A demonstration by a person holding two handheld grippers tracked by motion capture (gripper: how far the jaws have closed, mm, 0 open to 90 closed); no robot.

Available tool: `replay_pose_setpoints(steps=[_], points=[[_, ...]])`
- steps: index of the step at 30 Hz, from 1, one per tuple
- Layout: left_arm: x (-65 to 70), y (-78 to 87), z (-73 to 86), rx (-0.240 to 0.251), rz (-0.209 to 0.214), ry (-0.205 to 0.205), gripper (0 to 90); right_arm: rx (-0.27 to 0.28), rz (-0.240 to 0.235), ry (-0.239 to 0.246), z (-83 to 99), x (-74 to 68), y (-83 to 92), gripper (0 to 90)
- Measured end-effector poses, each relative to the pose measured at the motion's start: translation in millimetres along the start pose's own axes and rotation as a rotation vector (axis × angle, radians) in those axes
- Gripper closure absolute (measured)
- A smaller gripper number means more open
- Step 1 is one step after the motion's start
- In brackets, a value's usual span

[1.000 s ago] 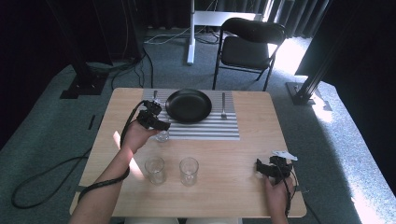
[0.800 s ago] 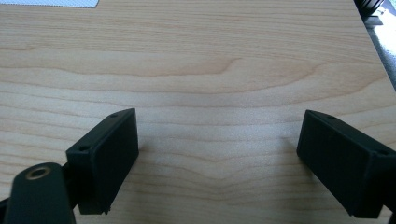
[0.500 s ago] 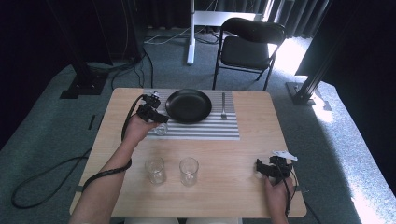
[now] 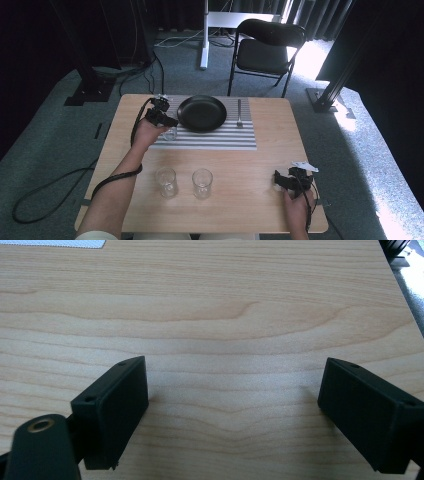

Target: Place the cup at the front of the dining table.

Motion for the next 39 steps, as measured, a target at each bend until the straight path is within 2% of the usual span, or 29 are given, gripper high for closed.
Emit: replay_pose_setpoints(steps=[7, 10, 15, 17, 18, 21, 22, 23, 25, 30, 32, 34, 39], points=[[-4.0, -9.3, -3.6, -0.013, -0.007, 0.023, 29.0, 0.000, 0.000, 0.000, 0.1, -0.1, 0.1, 12.1], [-4.1, -15.3, -5.6, -0.015, 0.020, 0.031, 29.0, 0.000, 0.000, 0.000, 0.1, -0.1, 0.1, 12.1], [-5.1, -18.6, -4.2, 0.019, 0.017, 0.043, 28.9, 0.000, -0.001, 0.001, 0.1, -0.2, 0.1, 12.1], [-6.0, -18.6, -3.2, 0.026, 0.021, 0.038, 28.8, 0.000, -0.001, 0.003, 0.1, -0.1, 0.2, 12.1], [-6.0, -18.8, -1.2, 0.051, 0.028, 0.019, 28.7, 0.000, -0.001, 0.003, 0.2, -0.1, 0.2, 12.0], [-6.8, -20.8, 1.2, 0.048, 0.036, 0.023, 24.6, 0.000, -0.001, 0.002, 0.1, -0.2, 0.2, 12.1], [-6.7, -24.1, 5.6, 0.056, -0.036, -0.001, 17.2, 0.000, -0.001, 0.003, 0.2, -0.1, 0.2, 12.1], [-6.4, -24.0, 7.3, 0.063, -0.045, -0.018, 17.2, 0.000, -0.001, 0.003, 0.1, -0.2, 0.2, 12.1], [-5.5, -24.1, 10.9, 0.062, -0.024, -0.002, 17.2, 0.001, -0.002, 0.004, 0.1, -0.3, 0.2, 12.1], [-8.0, -22.1, 16.8, 0.086, -0.011, 0.030, 17.3, 0.000, -0.002, 0.004, 0.2, -0.3, 0.2, 12.1], [-7.9, -21.4, 18.4, 0.083, 0.003, 0.036, 17.3, 0.001, -0.002, 0.003, 0.2, -0.4, 0.2, 12.1], [-7.6, -21.4, 23.0, 0.081, -0.002, 0.028, 17.3, 0.001, -0.002, 0.004, 0.1, -0.3, 0.2, 12.1], [-8.5, -22.7, 31.3, 0.077, 0.008, 0.041, 17.3, 0.001, -0.002, 0.004, 0.1, -0.3, 0.2, 12.1]])
Point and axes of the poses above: each handheld gripper's, and its own axes: y roughly backward along the jaws, z roughly out of its underside, x roughly to its right, the point moved 5 cm from there along -y, roughly forward along the jaws, and after that the axes turned 7 degrees about y, right-handed, at the moved point
